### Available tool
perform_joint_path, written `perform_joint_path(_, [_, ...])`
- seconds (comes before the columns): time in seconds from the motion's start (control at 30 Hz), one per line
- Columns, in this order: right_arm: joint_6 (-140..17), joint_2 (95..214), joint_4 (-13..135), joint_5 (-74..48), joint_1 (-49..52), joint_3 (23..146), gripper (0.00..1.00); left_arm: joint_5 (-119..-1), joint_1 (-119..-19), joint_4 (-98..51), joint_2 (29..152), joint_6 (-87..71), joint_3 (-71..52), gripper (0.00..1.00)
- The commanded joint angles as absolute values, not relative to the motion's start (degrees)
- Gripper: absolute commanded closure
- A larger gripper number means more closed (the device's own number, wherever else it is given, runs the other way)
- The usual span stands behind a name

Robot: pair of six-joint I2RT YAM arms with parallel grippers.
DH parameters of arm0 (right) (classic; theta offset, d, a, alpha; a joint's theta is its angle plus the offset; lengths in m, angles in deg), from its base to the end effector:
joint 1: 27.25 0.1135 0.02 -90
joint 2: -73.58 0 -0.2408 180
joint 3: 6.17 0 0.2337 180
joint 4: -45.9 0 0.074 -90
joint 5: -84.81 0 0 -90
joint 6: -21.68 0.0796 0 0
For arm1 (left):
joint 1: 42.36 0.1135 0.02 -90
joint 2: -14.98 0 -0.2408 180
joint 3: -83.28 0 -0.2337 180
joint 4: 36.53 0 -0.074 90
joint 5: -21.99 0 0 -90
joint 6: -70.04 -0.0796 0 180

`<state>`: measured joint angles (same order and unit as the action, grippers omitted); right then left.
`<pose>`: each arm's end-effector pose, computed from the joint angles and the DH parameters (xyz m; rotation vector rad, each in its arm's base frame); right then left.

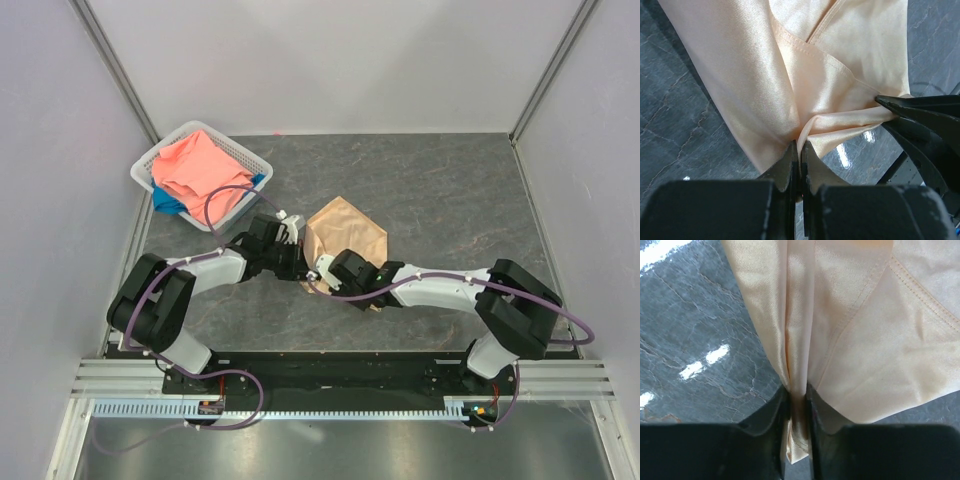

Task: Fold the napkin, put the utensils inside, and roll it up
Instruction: Roll the napkin with the utensil

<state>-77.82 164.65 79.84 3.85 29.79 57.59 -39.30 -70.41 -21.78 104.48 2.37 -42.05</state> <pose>0.1767 0.2496 0.1132 -1.3926 2.2192 0.0811 0.2494 -0.1762 0.1113 0.3652 2.5211 -0.9847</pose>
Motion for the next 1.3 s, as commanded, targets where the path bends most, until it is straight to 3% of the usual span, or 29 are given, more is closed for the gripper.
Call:
perform_joint_path(0.0, [-77.9, 168.5, 83.5, -2.0, 30.1, 59.3, 0.8, -37.0, -69.7, -22.7, 104.1, 3.9, -40.2, 0.93])
perform_joint_path(0.23, [-78.0, 170.8, 89.1, -13.7, 28.6, 63.0, 0.9, -43.6, -67.2, -21.9, 97.3, 4.8, -41.8, 0.49])
perform_joint_path(0.33, [-77.8, 171.8, 91.3, -19.0, 26.9, 65.0, 0.9, -46.6, -67.0, -19.1, 93.7, 4.7, -42.8, 0.38])
perform_joint_path(0.57, [-78.4, 175.9, 96.9, -30.7, 21.5, 71.4, 0.9, -53.4, -67.0, -18.1, 86.4, 4.9, -47.7, 0.28])
perform_joint_path(0.9, [-80.5, 181.0, 100.8, -50.9, 13.1, 76.7, 0.91, -49.6, -67.0, -24.2, 75.4, 4.7, -56.6, 0.14])
perform_joint_path(1.27, [-83.9, 189.8, 101.1, -59.8, 8.2, 78.0, 0.94, -47.4, -67.0, -26.3, 78.4, 5.0, -58.5, 0.14])
